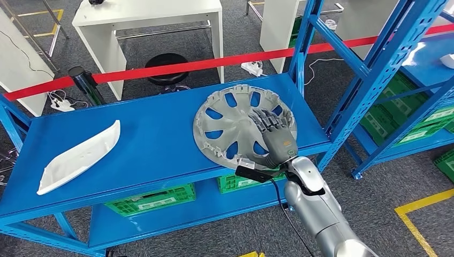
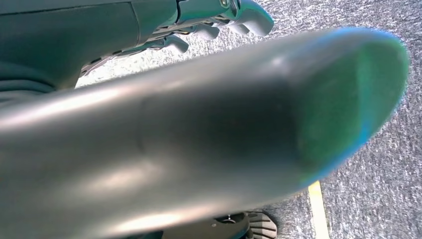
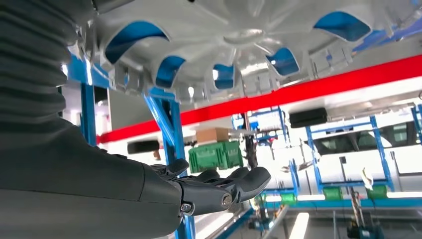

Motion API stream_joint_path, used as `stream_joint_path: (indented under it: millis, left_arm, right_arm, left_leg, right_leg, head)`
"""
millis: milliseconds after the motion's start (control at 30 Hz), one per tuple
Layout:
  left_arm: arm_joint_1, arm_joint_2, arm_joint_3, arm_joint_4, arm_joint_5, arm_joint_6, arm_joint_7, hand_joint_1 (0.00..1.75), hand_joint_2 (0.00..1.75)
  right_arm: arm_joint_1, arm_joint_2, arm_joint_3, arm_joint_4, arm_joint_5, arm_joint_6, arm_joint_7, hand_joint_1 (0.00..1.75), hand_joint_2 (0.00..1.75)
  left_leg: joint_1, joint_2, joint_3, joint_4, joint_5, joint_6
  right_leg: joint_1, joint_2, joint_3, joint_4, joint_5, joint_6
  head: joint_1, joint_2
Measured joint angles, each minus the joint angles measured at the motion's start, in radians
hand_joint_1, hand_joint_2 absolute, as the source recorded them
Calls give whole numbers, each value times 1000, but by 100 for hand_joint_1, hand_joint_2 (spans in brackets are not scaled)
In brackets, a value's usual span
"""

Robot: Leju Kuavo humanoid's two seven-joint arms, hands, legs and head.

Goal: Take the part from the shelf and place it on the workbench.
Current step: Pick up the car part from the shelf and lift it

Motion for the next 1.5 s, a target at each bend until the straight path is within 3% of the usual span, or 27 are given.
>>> stream_joint_path:
  millis: [267, 400, 733, 1500]
  left_arm:
    - [-3, -2, 0, 0, -20, 2, 3, 0, 0]
    - [-7, -2, 0, 0, -25, 4, 3, 0, 0]
    - [-14, -3, 0, 0, -22, 14, 3, 0, 0]
    - [-15, -17, 0, 0, -31, 25, 12, 0, 0]
  right_arm:
    - [-20, 31, -65, 99, -261, 121, -206, 0, 175]
    - [-29, 54, -100, 127, -330, 162, -252, 0, 175]
    - [-53, 100, -115, 164, -342, 169, -269, 0, 175]
    - [-58, 109, -123, 270, -377, 230, -262, 0, 175]
  left_leg:
    - [-1, 0, 1, 1, 0, 0]
    - [-1, 0, 1, 1, 0, 0]
    - [-1, 0, 1, 1, 0, 0]
    - [-1, 0, 1, 1, 0, 0]
  right_leg:
    - [-2, 0, 2, 0, 0, 0]
    - [-2, 0, 2, 0, 0, 0]
    - [-2, 0, 2, 0, 0, 0]
    - [-2, 0, 2, 0, 0, 0]
  head:
    - [0, 0]
    - [0, 0]
    - [0, 0]
    - [0, 0]
